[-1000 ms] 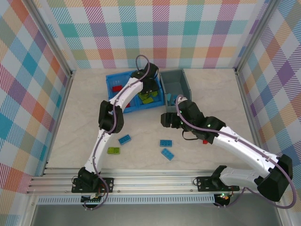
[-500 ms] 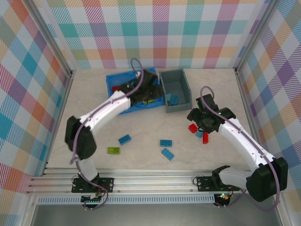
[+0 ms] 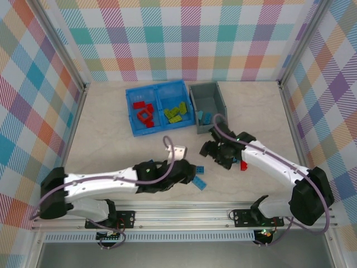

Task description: Sort the legos into containers by color

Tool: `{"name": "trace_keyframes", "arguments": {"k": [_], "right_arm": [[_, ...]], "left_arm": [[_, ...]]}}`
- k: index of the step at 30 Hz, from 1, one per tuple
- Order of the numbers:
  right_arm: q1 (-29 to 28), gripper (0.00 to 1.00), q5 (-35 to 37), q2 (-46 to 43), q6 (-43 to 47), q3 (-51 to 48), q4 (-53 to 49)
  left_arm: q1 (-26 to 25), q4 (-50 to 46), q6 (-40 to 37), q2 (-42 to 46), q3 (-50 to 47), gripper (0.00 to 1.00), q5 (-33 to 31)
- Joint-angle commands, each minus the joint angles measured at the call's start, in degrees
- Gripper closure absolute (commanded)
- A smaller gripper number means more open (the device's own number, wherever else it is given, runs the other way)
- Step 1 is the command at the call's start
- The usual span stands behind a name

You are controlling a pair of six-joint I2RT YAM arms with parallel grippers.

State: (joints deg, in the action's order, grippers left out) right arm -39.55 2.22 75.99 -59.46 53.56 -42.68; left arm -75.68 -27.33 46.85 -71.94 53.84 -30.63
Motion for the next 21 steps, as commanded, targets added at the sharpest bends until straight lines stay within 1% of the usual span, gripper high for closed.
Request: {"name": "trace_keyframes", "arguments": {"k": [1,4,6,10,11,16,18,21], "right_arm": [[-2.9,0.09,-2.3,2.9,1.0,-1.4,1.2],[-3.5,0.07,-5.7,2.5,-6.6,-5.6,5.8],[-3.5,0.07,-6.2,2.6,-13.3,-7.3,8.0],[-3.5,0.09,-7.8,5.0,-22.1,-7.1,11.2],[-3.4,0.10,-8.0,5.8,-25.5,-6.7,10.6],[-3.5,0.12,-10.4,10.8,-34.5,-4.7,9.8],[-3.4,0.12,-11.5,12.5,-36.9,-4.6,11.1],[-3.4,0.12,-9.8,13.3,-38.5,-3.7,12.8]], "left_arm": [[-4.0,-7.4,10.3,6.3,-3.6,0.33,-11.4],[-6.5,-10.6,13.8,9.5,-5.7,0.33,-13.5],[-7.5,-11.8,14.9,10.3,-6.0,0.33,-14.4],[-9.2,-12.6,15.2,10.5,-5.3,0.33,-16.6],[-9.7,-12.6,15.0,10.5,-5.2,0.33,-17.3],[-11.0,-12.1,14.9,10.4,-5.2,0.33,-18.3],[-11.3,-12.4,15.2,10.4,-4.9,0.33,-18.6],[-11.6,-12.9,15.2,10.4,-4.5,0.33,-19.0]]}}
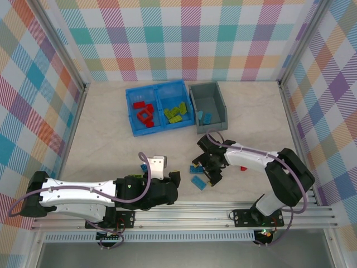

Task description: Sort the legos into containers by color

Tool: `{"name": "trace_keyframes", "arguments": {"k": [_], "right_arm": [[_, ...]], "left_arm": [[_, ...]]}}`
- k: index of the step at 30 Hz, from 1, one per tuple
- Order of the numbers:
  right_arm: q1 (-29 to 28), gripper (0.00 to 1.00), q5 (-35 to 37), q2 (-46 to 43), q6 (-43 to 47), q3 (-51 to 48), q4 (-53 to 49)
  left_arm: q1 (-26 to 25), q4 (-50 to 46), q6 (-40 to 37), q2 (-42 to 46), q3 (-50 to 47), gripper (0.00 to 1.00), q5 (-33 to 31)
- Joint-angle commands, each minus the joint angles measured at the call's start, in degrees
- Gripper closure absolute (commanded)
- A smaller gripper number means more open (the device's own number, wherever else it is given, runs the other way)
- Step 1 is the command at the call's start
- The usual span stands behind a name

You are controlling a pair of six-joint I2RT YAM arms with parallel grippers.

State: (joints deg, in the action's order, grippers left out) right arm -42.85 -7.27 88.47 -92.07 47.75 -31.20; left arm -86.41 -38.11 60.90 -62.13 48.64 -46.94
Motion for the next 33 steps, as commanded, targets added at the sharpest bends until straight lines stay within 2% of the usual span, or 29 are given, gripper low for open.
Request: {"name": "trace_keyframes", "arguments": {"k": [1,6,13,16,23,29,33], "right_arm": [[0.0,0.12,0.5,1.1,-5.7,2.9,1.5],[-0.1,0.14,0.2,2.6,-5.3,4.7,1.4],[-0.1,0.17,0.7,3.6,-9.4,4.3,3.0],[-0.1,0.22,0.4,5.2,-11.4,4.5,4.1],[-0.1,0.37,1.1,7.9,-13.8,6.0,4.2],[-0.1,0.56,1.9,9.2,-13.2,6.9,4.8],[-0.2,0.69,5.7,6.4,-9.7,7.3,4.0]], "left_arm": [[-0.9,-2.3,1.1,0.6,0.8,0.33,-2.7],[-1.0,-2.7,1.1,0.8,0.7,0.33,-3.0],[-1.0,-2.4,1.5,1.0,0.4,0.33,-3.2],[-1.0,-2.5,1.5,1.1,0.4,0.33,-3.2],[-1.0,-2.5,0.8,2.4,0.1,0.33,-3.1],[-1.1,1.3,-2.8,4.5,-1.3,0.32,-2.1],[-1.1,4.4,-5.3,6.4,-2.4,0.27,-1.1]]}}
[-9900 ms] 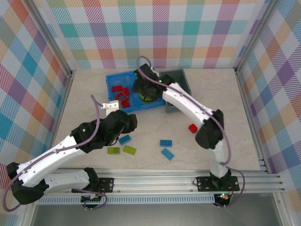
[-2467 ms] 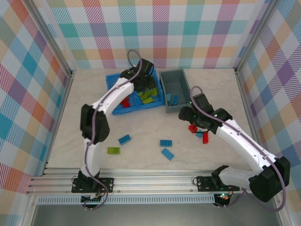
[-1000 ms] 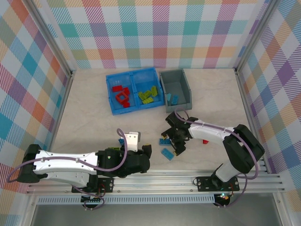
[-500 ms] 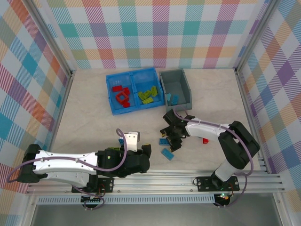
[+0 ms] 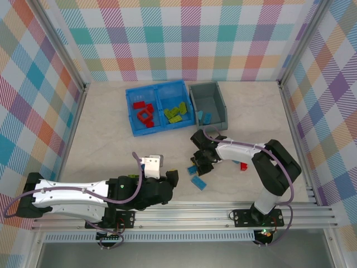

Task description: Sort the legos into containers by color

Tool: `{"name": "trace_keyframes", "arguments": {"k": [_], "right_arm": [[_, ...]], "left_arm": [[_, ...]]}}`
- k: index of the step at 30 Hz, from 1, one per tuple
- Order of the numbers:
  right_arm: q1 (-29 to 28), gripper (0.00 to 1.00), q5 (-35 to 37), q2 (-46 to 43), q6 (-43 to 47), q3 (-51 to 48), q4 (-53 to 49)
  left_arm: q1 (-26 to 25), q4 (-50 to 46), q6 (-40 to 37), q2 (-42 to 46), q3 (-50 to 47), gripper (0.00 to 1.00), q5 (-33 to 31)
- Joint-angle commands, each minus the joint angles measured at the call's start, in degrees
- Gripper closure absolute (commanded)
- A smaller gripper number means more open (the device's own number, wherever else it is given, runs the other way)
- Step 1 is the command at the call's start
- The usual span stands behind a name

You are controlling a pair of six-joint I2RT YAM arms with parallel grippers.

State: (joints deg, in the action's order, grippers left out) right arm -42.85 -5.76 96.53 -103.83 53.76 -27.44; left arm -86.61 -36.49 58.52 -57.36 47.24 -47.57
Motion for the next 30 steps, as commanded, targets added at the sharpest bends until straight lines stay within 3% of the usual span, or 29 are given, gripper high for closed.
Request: {"name": "trace_keyframes", "arguments": {"k": [1,7,12,16,19,30], "right_arm": [[-0.1,0.70,5.7,-3.1,3.4,1.7,-0.9],[2.7,0.74,21.8,-14.7,20.8,8.0,-10.3],[10.5,0.74,25.7,-12.6,48.3,19.1,-11.4],[13.7,0.71,25.7,-2.3,67.5,30.8,-10.8],[14.7,0.71,26.2,7.9,76.5,40.8,-13.0],[18.2,0.71,32.4,35.3,84.5,71.2,-25.2]], "left_arm": [[-0.8,3.6,-3.8,1.9,-1.0,0.27,-0.1],[3.3,8.9,-12.5,1.0,3.4,0.22,5.8],[12.5,15.8,-17.2,-2.6,6.8,0.21,19.9],[19.9,20.0,-19.1,-6.1,9.5,0.21,28.3],[23.2,20.1,-20.8,-9.6,12.7,0.21,31.0],[26.1,22.5,-22.0,-13.0,15.3,0.21,33.4]]}}
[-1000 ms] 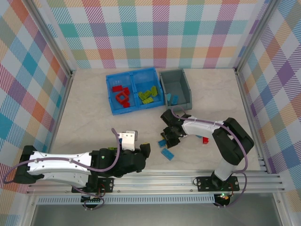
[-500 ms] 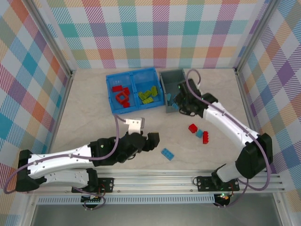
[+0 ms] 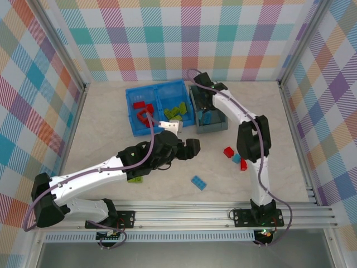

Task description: Sort the legos into containers by color

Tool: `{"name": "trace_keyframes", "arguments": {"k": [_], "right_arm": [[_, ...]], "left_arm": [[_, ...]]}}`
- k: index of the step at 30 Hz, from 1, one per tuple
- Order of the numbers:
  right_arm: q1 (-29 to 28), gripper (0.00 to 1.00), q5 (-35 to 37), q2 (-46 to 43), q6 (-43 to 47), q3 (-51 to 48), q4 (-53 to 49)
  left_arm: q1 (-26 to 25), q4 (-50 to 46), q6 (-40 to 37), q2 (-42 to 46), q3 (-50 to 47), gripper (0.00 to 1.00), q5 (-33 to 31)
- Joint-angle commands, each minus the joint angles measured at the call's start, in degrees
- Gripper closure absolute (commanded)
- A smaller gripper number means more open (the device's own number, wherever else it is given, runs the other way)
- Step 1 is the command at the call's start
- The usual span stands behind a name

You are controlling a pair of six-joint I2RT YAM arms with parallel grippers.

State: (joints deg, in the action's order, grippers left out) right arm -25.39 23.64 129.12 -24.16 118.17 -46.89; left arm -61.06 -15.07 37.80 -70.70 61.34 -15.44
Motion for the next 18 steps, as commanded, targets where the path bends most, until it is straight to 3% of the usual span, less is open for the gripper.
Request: {"name": "trace_keyframes", "arguments": {"k": [1,10,18], "right_arm": [[1.0,0.71,3.5,5.0,5.0,9.6,-7.3],[2.2,0.67,0.4,15.1,6.8,20.1,-8.4],[1.5,0.40,-2.1,11.4,6.3,20.1,-8.7]], "left_arm": [[0.6,1.2,-1.2,0.5,0.9,0.21,1.2],[0.6,0.6,-1.5,1.3,0.4,0.21,1.8],[0.6,1.3,-1.9,-1.0,0.7,0.20,3.7]]}}
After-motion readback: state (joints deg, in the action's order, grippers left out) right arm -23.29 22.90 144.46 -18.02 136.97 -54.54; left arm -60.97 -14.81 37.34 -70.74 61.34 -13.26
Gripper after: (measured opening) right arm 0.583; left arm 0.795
